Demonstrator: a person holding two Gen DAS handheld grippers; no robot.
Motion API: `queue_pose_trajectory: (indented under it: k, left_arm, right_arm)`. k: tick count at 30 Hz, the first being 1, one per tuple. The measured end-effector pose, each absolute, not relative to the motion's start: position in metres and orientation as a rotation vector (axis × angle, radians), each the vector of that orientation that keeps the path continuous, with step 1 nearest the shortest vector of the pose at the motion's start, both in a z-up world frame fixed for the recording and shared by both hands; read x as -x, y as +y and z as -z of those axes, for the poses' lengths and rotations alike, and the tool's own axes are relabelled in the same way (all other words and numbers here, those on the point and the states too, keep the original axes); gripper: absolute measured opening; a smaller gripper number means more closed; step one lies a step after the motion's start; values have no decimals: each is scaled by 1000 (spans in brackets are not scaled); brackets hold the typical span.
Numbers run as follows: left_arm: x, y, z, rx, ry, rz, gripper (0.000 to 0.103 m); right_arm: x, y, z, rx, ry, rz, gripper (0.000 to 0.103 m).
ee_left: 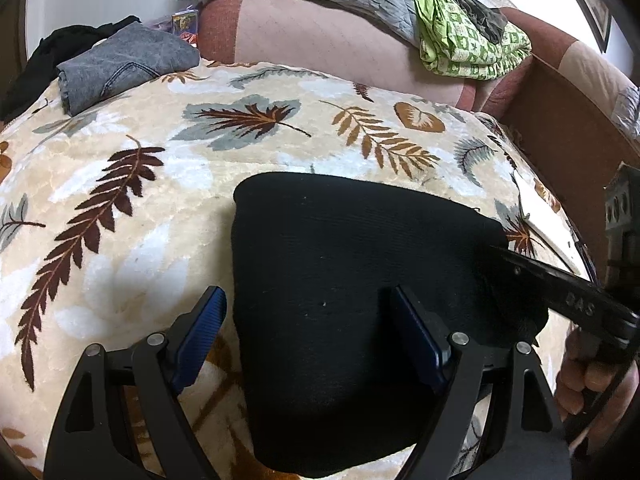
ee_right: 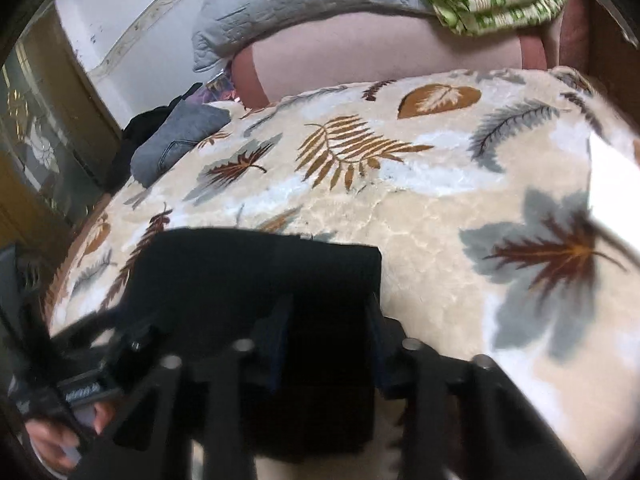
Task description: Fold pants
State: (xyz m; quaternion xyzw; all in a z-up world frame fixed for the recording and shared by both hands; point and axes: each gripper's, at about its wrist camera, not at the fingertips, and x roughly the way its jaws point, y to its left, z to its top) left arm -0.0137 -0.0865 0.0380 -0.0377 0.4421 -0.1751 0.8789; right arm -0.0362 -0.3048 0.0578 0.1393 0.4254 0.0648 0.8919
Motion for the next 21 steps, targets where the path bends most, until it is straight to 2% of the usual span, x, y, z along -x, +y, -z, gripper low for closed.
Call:
queue_pose_trajectory:
  k: [1, 6, 11, 16, 21]
  left_arm:
    - [12, -86, -37, 86, 924, 369, 85]
    - [11, -90, -36, 84, 925, 378, 85]
    - [11, -89, -37, 84, 928, 380, 85]
    - [13, -90, -38, 74, 922, 372, 85]
    - [15, -91, -38, 65, 920, 372, 85]
  right_arm:
    - [35, -305, -59, -285, 874, -132, 8]
    - [30, -301, -54, -228, 902, -97, 8]
    - [44, -306, -65, -237, 909, -62, 16]
    - [71, -294, -80, -230, 886, -130, 17]
    - [90, -284, -64, -181, 908, -126, 21]
